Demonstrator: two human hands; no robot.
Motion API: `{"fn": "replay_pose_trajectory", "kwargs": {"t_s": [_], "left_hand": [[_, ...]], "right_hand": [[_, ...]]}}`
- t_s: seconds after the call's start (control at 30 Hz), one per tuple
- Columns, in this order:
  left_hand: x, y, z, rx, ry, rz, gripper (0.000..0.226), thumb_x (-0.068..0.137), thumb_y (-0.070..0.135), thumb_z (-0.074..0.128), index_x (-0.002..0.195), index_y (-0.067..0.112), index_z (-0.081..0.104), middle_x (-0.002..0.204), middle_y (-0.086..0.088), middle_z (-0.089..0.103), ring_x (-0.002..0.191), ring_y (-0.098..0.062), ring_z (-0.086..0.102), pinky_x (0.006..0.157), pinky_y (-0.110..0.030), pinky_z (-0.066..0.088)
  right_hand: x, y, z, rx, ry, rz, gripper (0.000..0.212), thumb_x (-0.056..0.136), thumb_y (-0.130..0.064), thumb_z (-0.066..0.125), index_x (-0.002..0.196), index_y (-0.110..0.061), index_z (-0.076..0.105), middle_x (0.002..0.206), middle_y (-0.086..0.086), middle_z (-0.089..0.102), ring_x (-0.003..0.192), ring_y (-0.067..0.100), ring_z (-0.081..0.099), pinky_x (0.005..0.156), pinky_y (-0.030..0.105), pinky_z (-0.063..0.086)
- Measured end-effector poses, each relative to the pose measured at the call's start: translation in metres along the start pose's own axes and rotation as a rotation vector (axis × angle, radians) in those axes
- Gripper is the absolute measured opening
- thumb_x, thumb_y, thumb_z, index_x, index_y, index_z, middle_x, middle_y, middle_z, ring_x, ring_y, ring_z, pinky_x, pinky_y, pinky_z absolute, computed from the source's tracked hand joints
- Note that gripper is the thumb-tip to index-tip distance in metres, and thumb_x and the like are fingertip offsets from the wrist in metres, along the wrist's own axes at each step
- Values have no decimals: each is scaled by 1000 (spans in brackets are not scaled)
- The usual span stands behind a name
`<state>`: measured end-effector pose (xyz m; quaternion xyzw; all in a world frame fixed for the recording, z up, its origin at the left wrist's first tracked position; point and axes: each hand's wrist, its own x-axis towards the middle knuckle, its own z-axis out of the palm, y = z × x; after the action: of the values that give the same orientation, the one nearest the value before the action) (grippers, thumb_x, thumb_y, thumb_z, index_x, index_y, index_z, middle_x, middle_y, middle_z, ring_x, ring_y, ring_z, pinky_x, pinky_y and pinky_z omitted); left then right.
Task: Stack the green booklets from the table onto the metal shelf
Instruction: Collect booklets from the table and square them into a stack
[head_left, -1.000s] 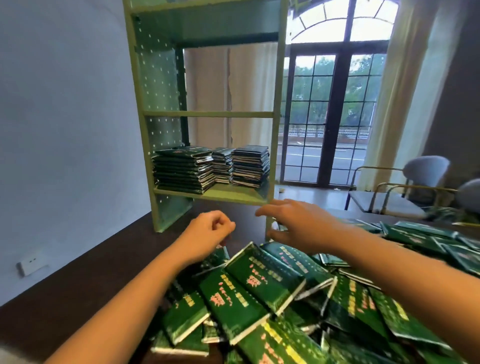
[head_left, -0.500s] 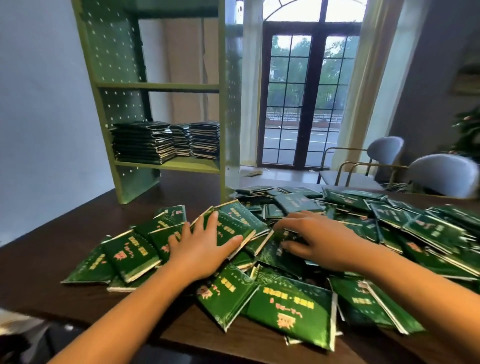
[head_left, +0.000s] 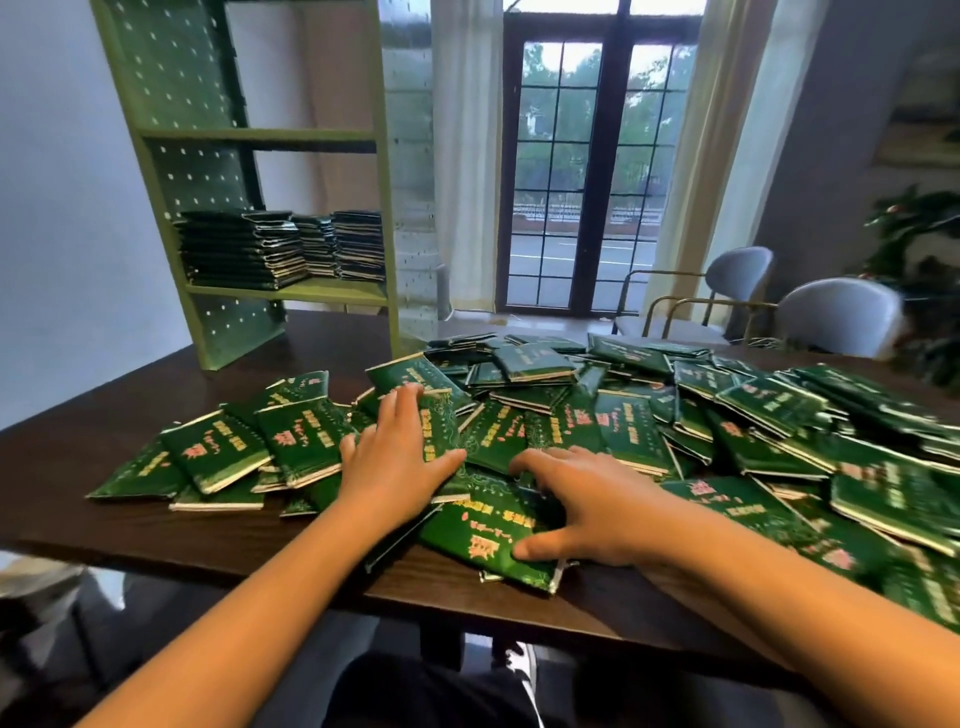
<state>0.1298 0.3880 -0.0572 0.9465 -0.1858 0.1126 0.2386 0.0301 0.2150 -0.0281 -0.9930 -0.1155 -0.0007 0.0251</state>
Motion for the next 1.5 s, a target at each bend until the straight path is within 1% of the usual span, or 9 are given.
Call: {"fn": "replay_pose_trajectory", "kwargs": {"t_s": [0.2,0.4,0.53,0.67,0.9,1.13,1.3,1.4,1.5], "left_hand": [[-5,12,-3,-417,241,115,76,82,1,69,144,15,26,144,-8,30,130,-20,38,107,-23,27],[-5,27,2,-927,208,-108,60,86,-1,64,138,12,36,117,-1,55,99,-16,61,85,-33,51],[-5,44,7,-1256,67,-210,20,91,-2,57,103,14,60,100,-6,70,82,-16,68,72,-29,57],[-3,64,11,-1522,-39,-323,17,95,3,52,101,17,59,91,-5,71,73,-15,70,59,-28,59],[-7,98,30,-1532,-147,-349,26,96,2,49,119,12,52,103,-10,68,85,-20,66,78,-35,54],[-19,149,60,-1693,-369,-358,40,100,20,44,137,3,45,105,-15,70,91,-25,69,79,-39,57],[-31,184,80,-1701,-351,-281,37,97,23,51,131,9,50,116,-13,69,107,-29,66,94,-48,51],[-33,197,90,-1618,-286,-234,30,96,15,53,126,10,54,114,-10,70,106,-27,66,96,-47,50],[-29,204,96,-1522,-266,-220,26,97,12,52,123,12,56,114,-8,69,105,-25,66,95,-45,51]], "right_hand": [[-13,9,2,217,73,55,88,83,-39,69,150,-25,14,141,-1,33,129,17,39,107,27,31],[-33,28,-5,360,183,103,54,90,-26,62,140,-22,43,118,-5,47,113,9,45,101,20,35],[-49,49,-10,513,258,170,40,90,-19,63,128,-23,54,116,-8,53,104,4,50,83,4,39],[-65,72,-11,751,354,220,29,89,-9,62,113,-25,58,109,-4,63,96,4,61,84,16,51],[-84,95,-1,1064,792,419,25,91,-7,58,110,-24,61,103,-4,69,81,2,66,64,11,49],[-91,84,20,1009,954,370,43,93,-9,56,129,-31,50,120,-28,50,99,-32,41,78,-7,34],[-89,82,32,967,1047,440,42,90,-2,57,128,-19,56,115,-18,61,97,-19,56,86,6,45],[-92,82,36,925,1020,444,46,90,-3,58,133,-16,51,119,-12,60,79,-12,61,76,5,45],[-101,88,35,801,960,433,44,92,-13,58,134,-20,50,115,-14,57,92,-3,58,84,7,42]]}}
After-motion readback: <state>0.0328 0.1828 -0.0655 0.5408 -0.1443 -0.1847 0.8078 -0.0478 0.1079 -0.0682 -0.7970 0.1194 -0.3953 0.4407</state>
